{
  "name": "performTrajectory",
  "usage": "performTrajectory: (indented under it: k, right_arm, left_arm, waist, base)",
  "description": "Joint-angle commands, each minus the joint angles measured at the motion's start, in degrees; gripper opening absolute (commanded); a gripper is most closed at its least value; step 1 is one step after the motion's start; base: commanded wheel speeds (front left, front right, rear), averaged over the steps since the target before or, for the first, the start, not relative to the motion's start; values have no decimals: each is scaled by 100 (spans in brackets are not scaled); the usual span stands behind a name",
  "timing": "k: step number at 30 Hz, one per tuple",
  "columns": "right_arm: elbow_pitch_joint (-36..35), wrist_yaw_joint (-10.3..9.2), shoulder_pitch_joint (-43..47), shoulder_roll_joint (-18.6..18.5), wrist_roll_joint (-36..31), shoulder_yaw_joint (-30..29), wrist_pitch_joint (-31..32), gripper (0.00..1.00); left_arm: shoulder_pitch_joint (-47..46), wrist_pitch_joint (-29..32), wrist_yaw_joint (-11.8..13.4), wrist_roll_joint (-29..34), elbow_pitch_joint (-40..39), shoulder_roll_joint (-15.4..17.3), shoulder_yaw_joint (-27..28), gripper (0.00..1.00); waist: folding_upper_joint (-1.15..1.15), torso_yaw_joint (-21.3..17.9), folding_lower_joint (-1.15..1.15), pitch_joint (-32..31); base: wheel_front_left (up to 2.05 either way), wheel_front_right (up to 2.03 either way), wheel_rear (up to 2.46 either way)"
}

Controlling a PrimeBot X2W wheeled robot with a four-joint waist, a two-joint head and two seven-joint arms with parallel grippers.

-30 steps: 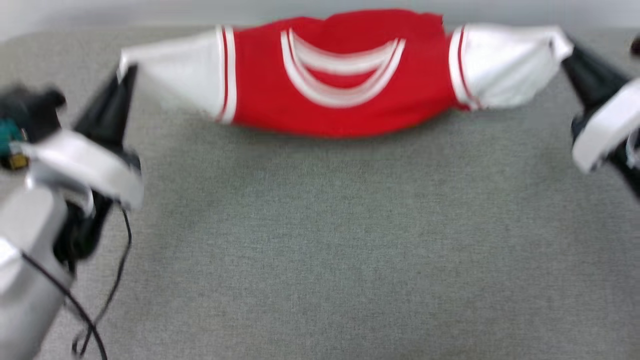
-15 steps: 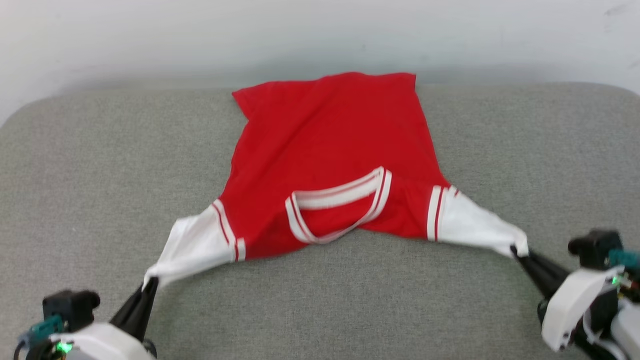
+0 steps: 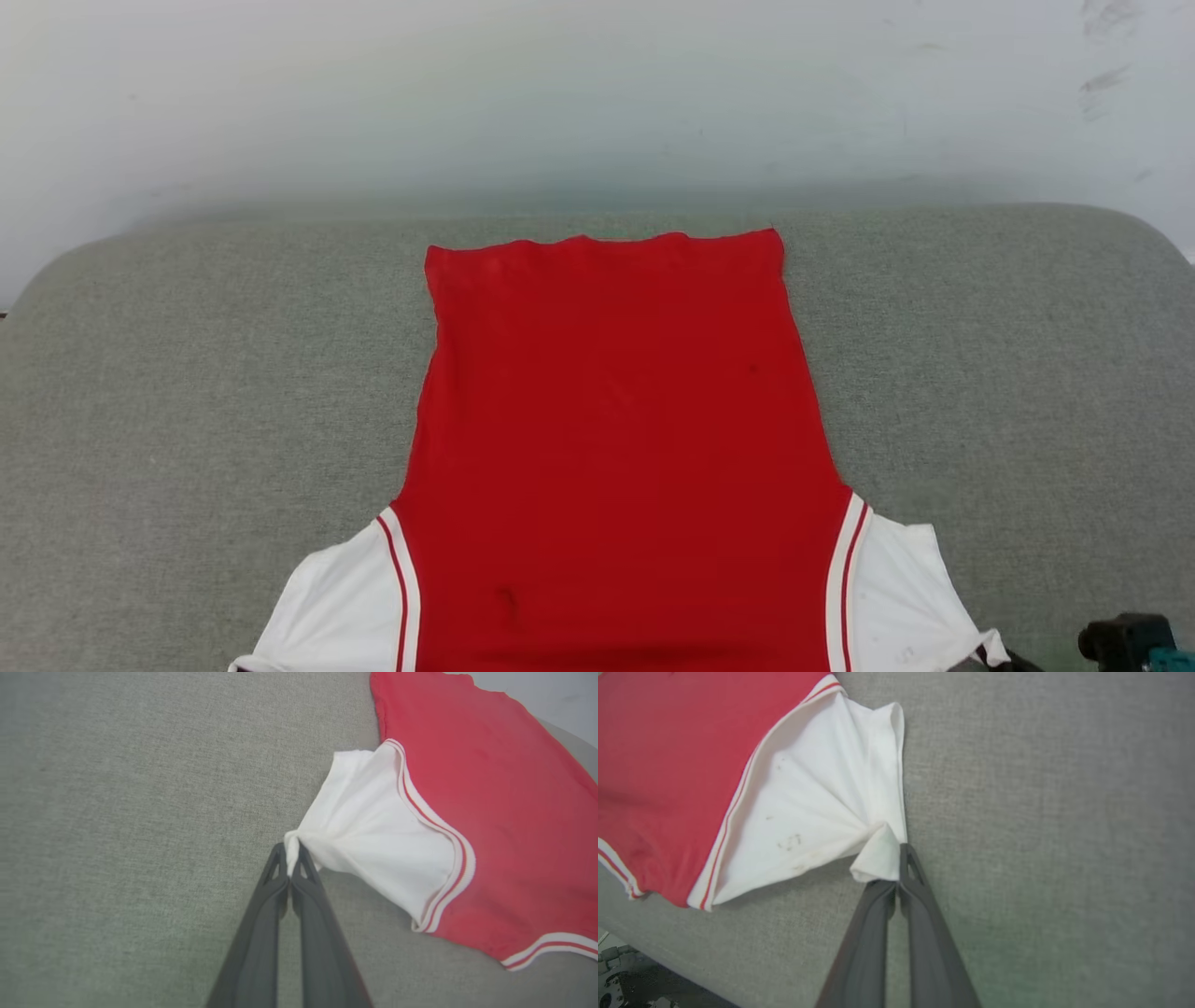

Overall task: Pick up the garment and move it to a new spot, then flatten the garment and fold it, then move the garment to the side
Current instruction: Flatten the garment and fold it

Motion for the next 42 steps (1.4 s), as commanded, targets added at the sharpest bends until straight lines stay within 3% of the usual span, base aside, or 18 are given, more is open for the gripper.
performTrajectory:
  k: [1, 10, 11, 12, 13, 21, 27, 35, 39, 40, 41, 42]
  right_arm:
    - [-29, -10, 234, -2, -62, -106, 42, 0]
    - [-352, -11, 789, 127, -277, -612, 294, 0]
    - [-387, -11, 757, 161, -316, -687, 293, 4]
    - [-405, -10, 709, 196, -385, -770, 285, 36]
    - [-434, -10, 659, 230, -467, -839, 280, 100]
    - [-1020, -9, 83, 175, -782, -1937, 189, 100]
    - [-1760, -8, -975, 19, -1023, -2509, 677, 100]
    - [-1749, -8, -2799, -106, -1204, -2172, 1954, 100]
    - [-1248, -9, -3879, -196, -1211, -1860, 2944, 100]
    - [-877, -9, -4341, -200, -1212, -1755, 3496, 100]
    - [-877, -9, -4341, -200, -1212, -1755, 3496, 100]
    - [-443, -9, -4759, -212, -1196, -1678, 4155, 100]
  left_arm:
    - [152, -39, -17, 49, 43, -37, 54, 0]
    - [321, -40, -36, 248, 136, -229, 233, 0]
    - [295, -40, -42, 295, 121, -253, 231, 0]
    - [262, -40, -53, 324, 101, -274, 225, 0]
    - [219, -40, -61, 354, 79, -298, 234, 0]
    - [-66, -35, 17, 677, -230, -387, 283, 0]
    - [-410, -34, 85, 964, -573, -510, 253, 0]
    - [-863, -34, 26, 1273, -805, -791, 283, 0]
    - [-1129, -34, -57, 1488, -862, -988, 250, 0]
    - [-1220, -34, -96, 1575, -876, -1090, 239, 0]
    - [-1220, -34, -96, 1575, -876, -1090, 239, 0]
    - [-1323, -34, -128, 1675, -888, -1192, 231, 0]
  waist:
    - [0, -5, 1, -30]
    - [0, 10, 1, -32]
    - [0, 11, 1, -19]
    - [0, 16, 1, -8]
    - [0, 29, 1, 6]
    - [0, 260, 1, 247]
    - [0, 583, 1, 643]
    - [0, 1098, 1, 1221]
    - [0, 1429, 1, 1530]
    - [0, 1560, 1, 1677]
    - [0, 1560, 1, 1677]
    - [0, 1685, 1, 1832]
  base:
    - [0, 0, 0]
    - [0, 0, 0]
    - [0, 0, 0]
    - [0, 0, 0]
    - [0, 0, 0]
    - [0, 0, 0]
    - [0, 0, 0]
    - [0, 0, 0]
    - [0, 0, 0]
    - [0, 0, 0]
    - [0, 0, 0]
    - [0, 0, 0]
